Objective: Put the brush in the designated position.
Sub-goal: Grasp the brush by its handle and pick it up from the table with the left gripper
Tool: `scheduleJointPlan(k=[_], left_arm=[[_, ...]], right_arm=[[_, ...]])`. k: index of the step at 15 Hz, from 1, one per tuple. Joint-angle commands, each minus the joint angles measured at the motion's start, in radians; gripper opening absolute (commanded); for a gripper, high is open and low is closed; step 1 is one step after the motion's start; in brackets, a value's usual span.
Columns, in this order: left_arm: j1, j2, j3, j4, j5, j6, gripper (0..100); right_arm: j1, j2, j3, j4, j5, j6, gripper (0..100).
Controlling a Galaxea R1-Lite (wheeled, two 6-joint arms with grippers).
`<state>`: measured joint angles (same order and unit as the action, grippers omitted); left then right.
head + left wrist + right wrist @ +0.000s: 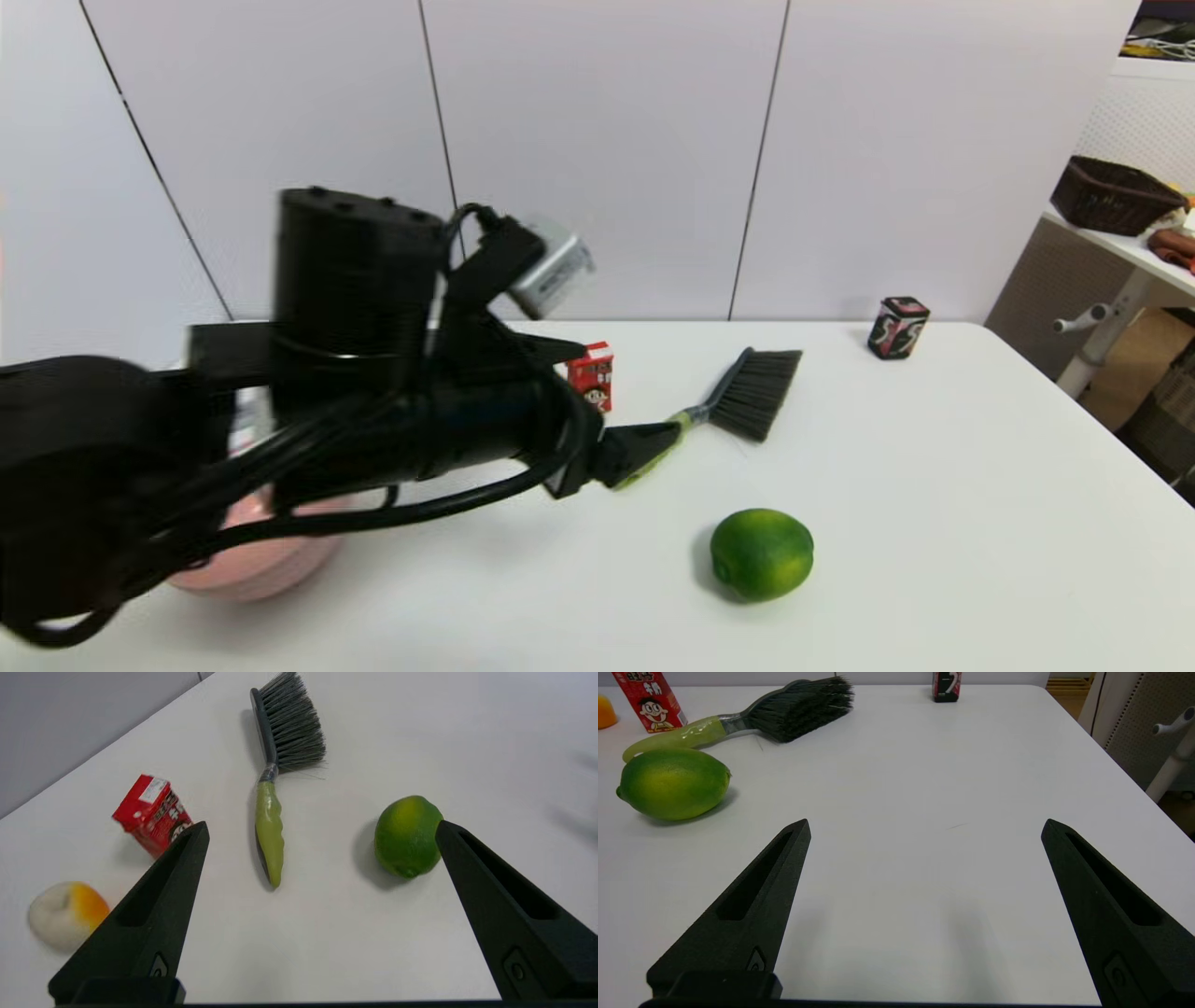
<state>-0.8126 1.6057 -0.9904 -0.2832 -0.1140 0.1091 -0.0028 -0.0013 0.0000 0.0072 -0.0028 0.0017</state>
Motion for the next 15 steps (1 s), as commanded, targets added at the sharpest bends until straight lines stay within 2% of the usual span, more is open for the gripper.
scheduleJointPlan(k=[1,6,9,15], left_arm=[[-0.022,0.398,-0.333,-0.002,0.001,-0.017,100],[-0.020,0.591,-0.540,-0.004,0.007,-0.019,100],[-0.020,0.648,-0.559,-0.008,0.093,-0.013,100],[-0.002,0.724,-0.606,-0.007,0.125,-0.009,100]], right_arm=[[0.000,0.001,0.002,0.000,0.000,0.000,100],[0.001,0.001,0.002,0.000,0.000,0.000,100],[0.000,0.001,0.002,0.000,0.000,0.000,100],[0.000,0.001,0.002,0.000,0.000,0.000,100]])
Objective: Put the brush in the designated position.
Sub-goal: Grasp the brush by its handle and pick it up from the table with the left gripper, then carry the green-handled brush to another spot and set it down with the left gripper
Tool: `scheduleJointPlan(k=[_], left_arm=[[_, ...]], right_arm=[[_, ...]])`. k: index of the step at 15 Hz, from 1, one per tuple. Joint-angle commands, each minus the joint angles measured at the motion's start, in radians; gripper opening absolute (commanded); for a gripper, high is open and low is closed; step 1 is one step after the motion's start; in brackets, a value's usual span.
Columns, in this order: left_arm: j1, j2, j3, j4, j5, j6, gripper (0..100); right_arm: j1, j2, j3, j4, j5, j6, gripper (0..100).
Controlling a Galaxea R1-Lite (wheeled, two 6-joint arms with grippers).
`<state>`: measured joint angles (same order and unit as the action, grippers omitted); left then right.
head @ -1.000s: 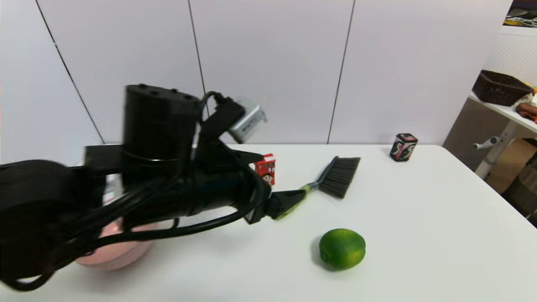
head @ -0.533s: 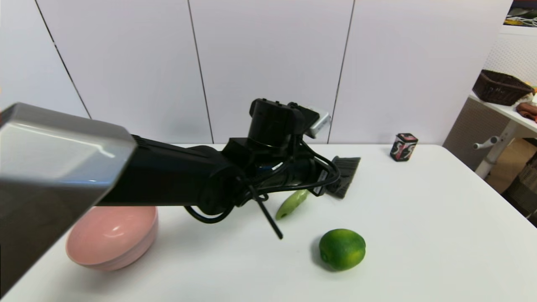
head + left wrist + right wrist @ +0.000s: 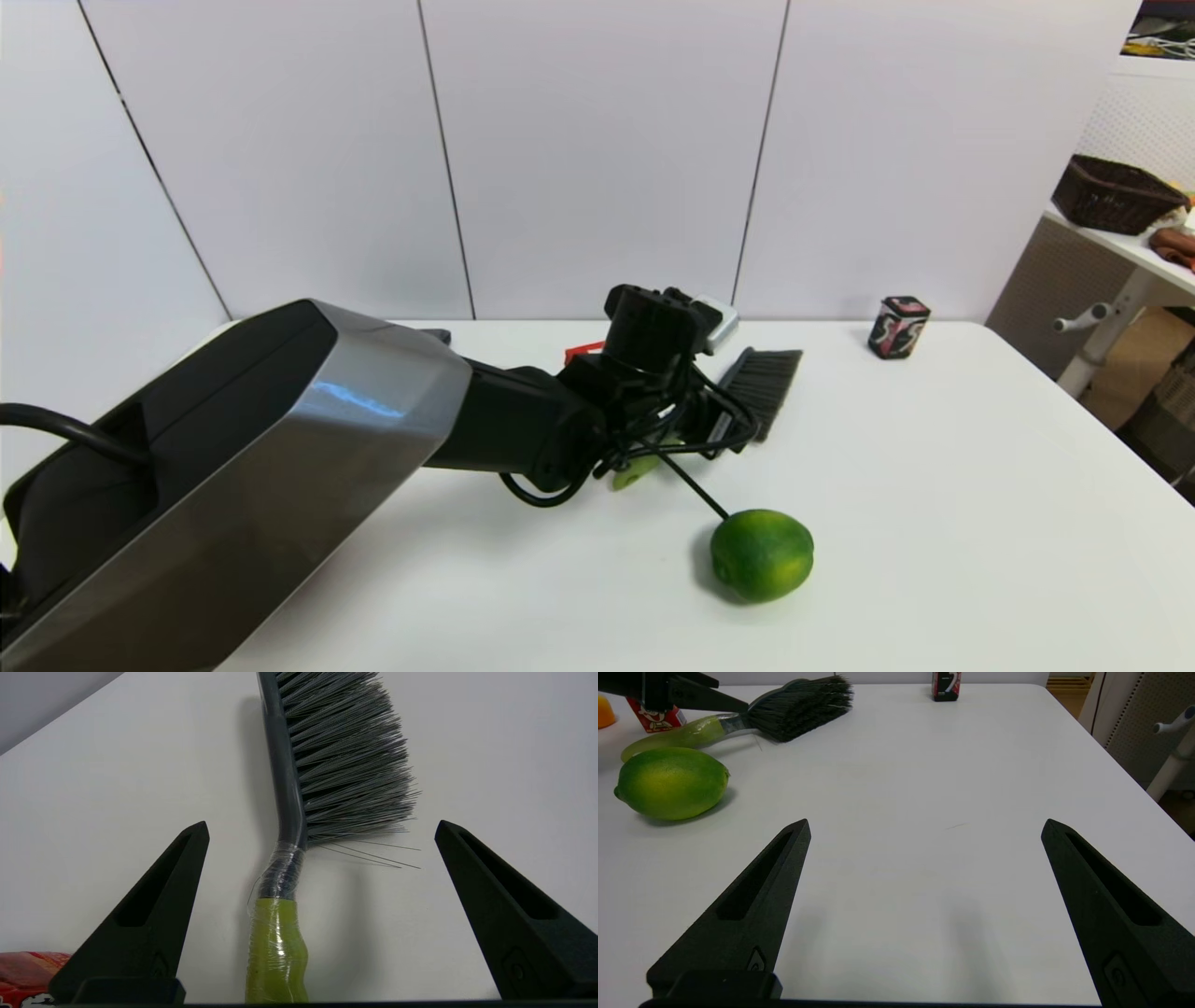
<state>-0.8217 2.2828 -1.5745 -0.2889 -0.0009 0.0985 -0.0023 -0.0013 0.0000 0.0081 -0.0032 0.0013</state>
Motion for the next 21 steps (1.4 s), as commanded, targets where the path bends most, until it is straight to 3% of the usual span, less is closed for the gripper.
scheduleJointPlan(k=[1,8,9,15,21], left_arm=[[0.007,0.057,-0.027,-0.001,0.012,0.001,100],[0.022,0.075,-0.033,0.068,0.009,0.007,100],[0.030,0.073,-0.036,0.079,0.009,0.030,0],[0.056,0.072,-0.116,0.186,0.012,0.099,0],[0.047,0.057,-0.164,0.194,0.007,0.098,0]], right_arm=[[-0.001,0.001,0.002,0.000,0.000,0.000,100],[0.001,0.001,0.002,0.000,0.000,0.000,100],[0.001,0.001,0.002,0.000,0.000,0.000,100],[-0.001,0.001,0.002,-0.002,0.000,0.000,100],[0.001,0.001,0.002,0.000,0.000,0.000,100]])
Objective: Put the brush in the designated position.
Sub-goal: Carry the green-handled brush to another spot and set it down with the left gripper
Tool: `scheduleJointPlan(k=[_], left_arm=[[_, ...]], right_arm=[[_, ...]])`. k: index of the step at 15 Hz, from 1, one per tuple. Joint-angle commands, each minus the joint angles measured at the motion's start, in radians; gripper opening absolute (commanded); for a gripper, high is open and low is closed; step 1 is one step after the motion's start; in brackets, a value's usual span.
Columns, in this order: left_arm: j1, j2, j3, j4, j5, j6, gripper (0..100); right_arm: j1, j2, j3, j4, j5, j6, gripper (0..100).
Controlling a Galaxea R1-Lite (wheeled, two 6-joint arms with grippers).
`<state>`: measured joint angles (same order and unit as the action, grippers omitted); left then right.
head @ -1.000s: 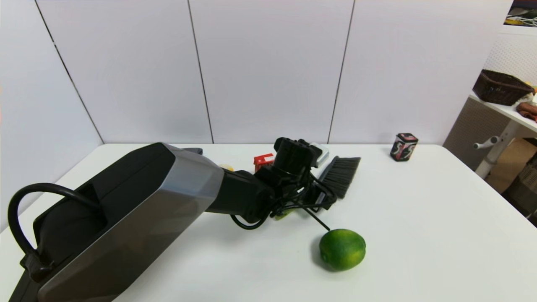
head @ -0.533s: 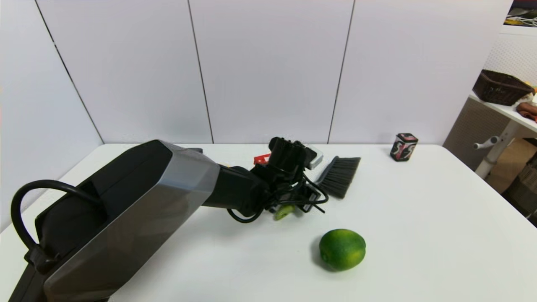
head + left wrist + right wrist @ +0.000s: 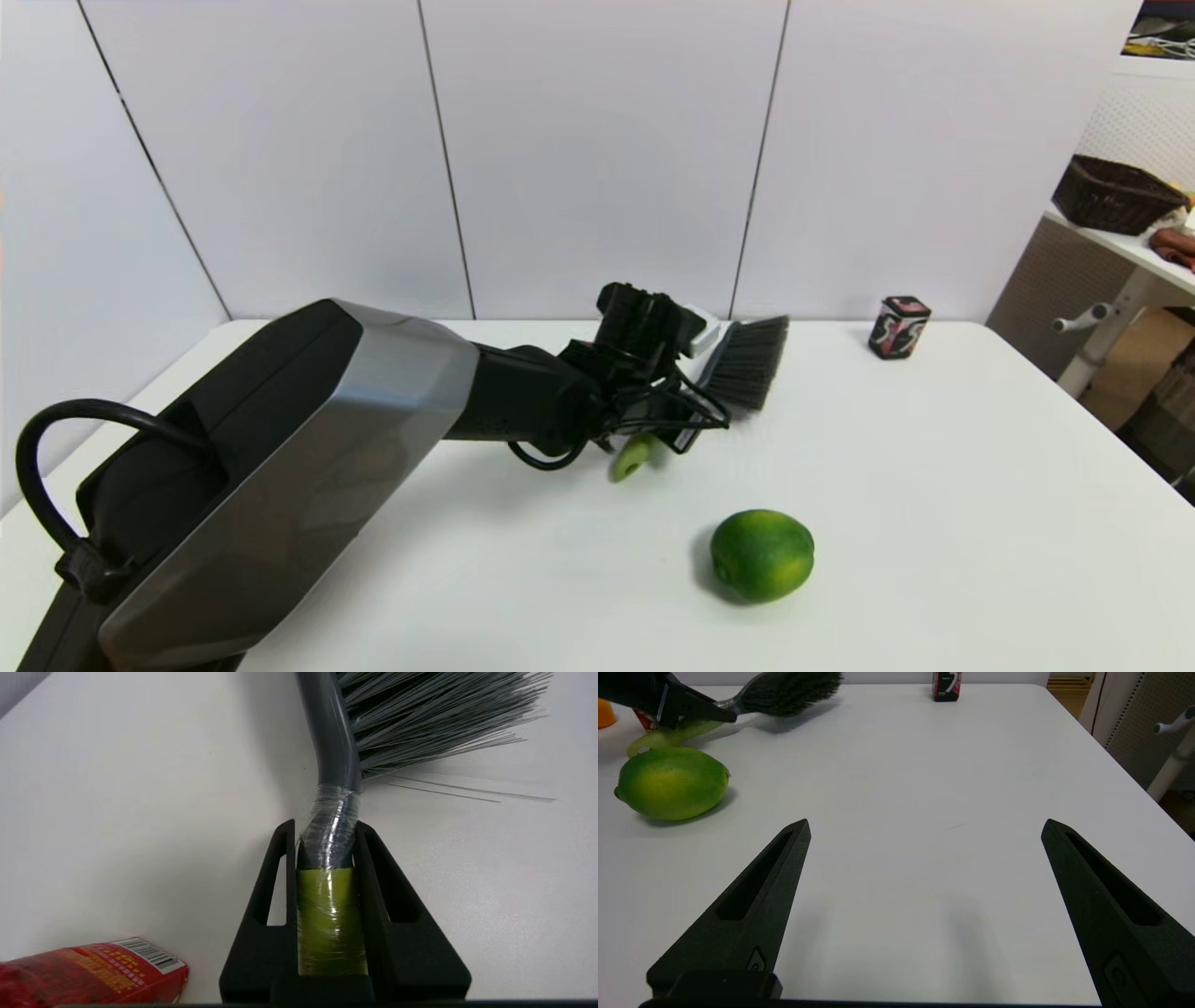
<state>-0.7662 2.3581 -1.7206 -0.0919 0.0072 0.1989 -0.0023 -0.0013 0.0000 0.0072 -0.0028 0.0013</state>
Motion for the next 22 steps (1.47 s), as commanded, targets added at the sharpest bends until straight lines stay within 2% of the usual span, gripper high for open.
scheduleJointPlan(k=[1,7,14,16,18,20,22], left_arm=[[-0.018,-0.022,-0.027,-0.003,-0.001,-0.007,0],[-0.070,-0.082,-0.077,-0.012,0.000,-0.013,0],[-0.087,-0.393,-0.106,0.011,-0.001,0.037,0],[-0.016,-0.487,-0.105,0.047,-0.004,0.103,0],[0.103,-0.580,-0.096,0.052,-0.009,0.234,0],[0.214,-0.672,-0.031,0.066,-0.029,0.283,0],[0.329,-0.764,0.082,0.075,-0.142,0.286,0]], right_arm=[[-0.001,0.001,0.002,0.000,0.000,0.000,100],[0.001,0.001,0.002,0.000,0.000,0.000,100],[0.001,0.001,0.002,0.000,0.000,0.000,100],[-0.001,0.001,0.002,0.000,0.000,0.000,100],[-0.001,0.001,0.002,0.000,0.000,0.000,100],[0.001,0.001,0.002,0.000,0.000,0.000,100],[-0.001,0.001,0.002,0.000,0.000,0.000,100]])
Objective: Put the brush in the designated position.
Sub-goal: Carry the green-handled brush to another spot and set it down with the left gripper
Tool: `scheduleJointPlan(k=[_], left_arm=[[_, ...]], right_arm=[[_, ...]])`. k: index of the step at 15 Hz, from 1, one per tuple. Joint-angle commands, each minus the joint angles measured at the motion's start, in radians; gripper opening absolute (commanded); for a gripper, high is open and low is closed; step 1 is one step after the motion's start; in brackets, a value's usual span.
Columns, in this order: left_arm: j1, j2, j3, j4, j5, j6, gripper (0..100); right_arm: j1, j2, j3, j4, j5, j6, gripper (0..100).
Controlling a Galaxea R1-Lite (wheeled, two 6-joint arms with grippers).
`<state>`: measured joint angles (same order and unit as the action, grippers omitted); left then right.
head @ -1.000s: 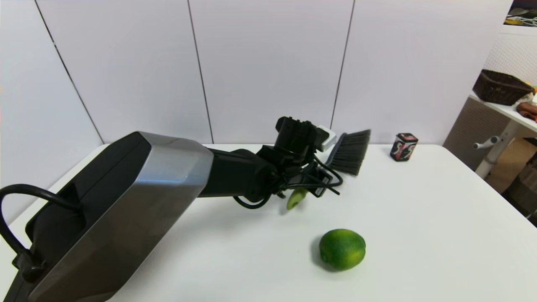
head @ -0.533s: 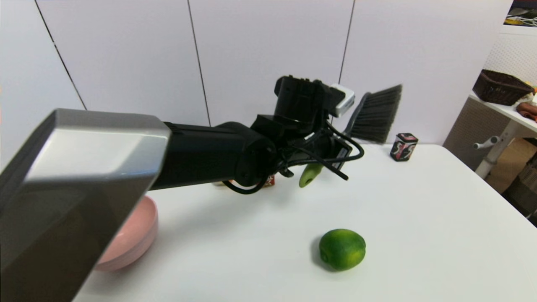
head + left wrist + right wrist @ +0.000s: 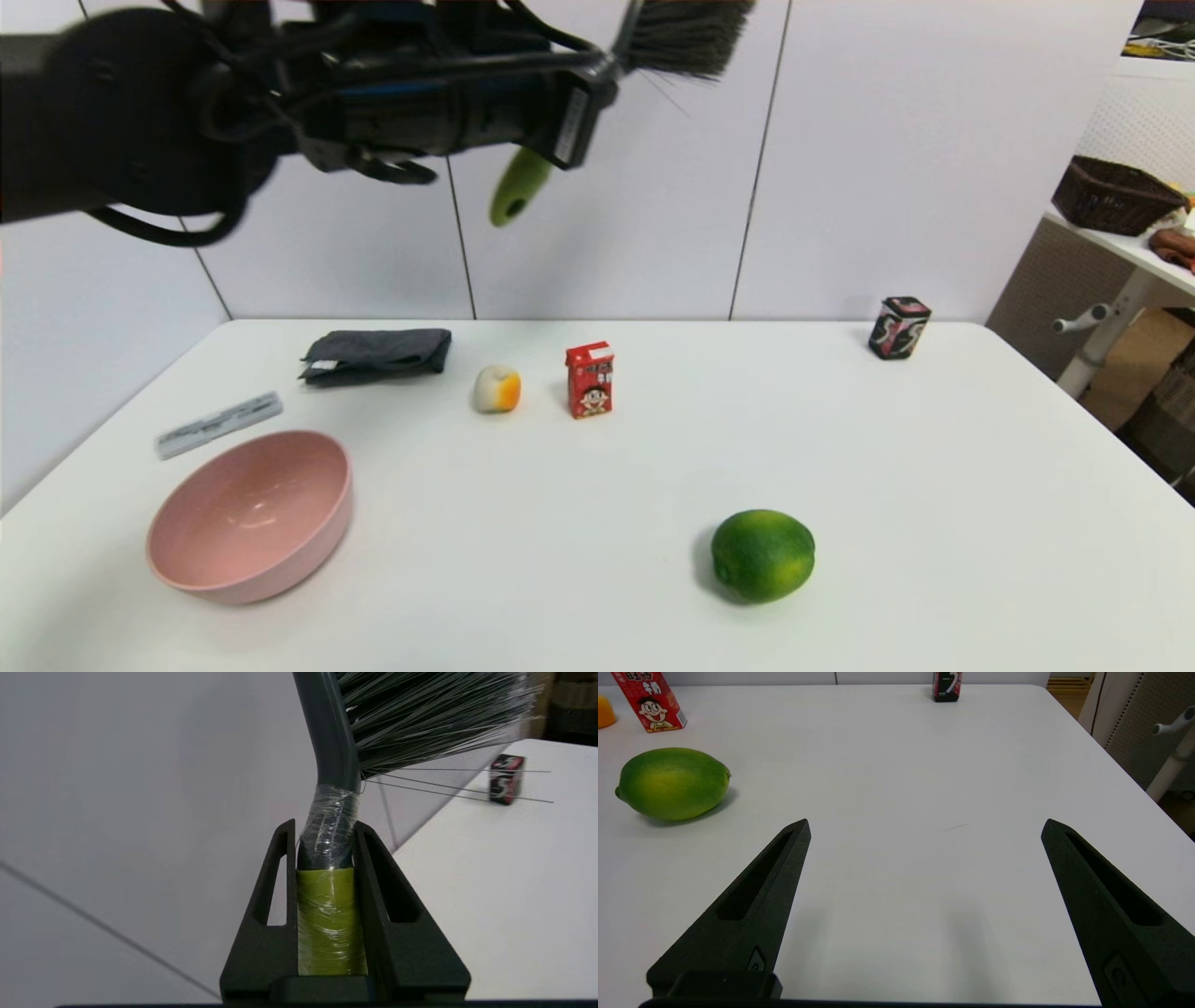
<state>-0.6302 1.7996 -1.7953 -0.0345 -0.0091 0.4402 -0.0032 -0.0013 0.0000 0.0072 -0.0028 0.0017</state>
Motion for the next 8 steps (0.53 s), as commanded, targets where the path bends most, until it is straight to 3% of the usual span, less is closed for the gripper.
scheduleJointPlan(k=[1,5,8], left_arm=[[0.274,-0.250,0.225,0.041,-0.222,0.046,0],[0.503,-0.304,0.372,0.076,-0.474,0.129,0],[0.658,-0.270,0.487,0.079,-0.654,0.305,0]], right_arm=[[0.000,0.001,0.002,-0.001,0.000,0.000,100],[0.000,0.001,0.002,0.000,0.000,0.000,100],[0.000,0.001,0.002,0.000,0.000,0.000,100]])
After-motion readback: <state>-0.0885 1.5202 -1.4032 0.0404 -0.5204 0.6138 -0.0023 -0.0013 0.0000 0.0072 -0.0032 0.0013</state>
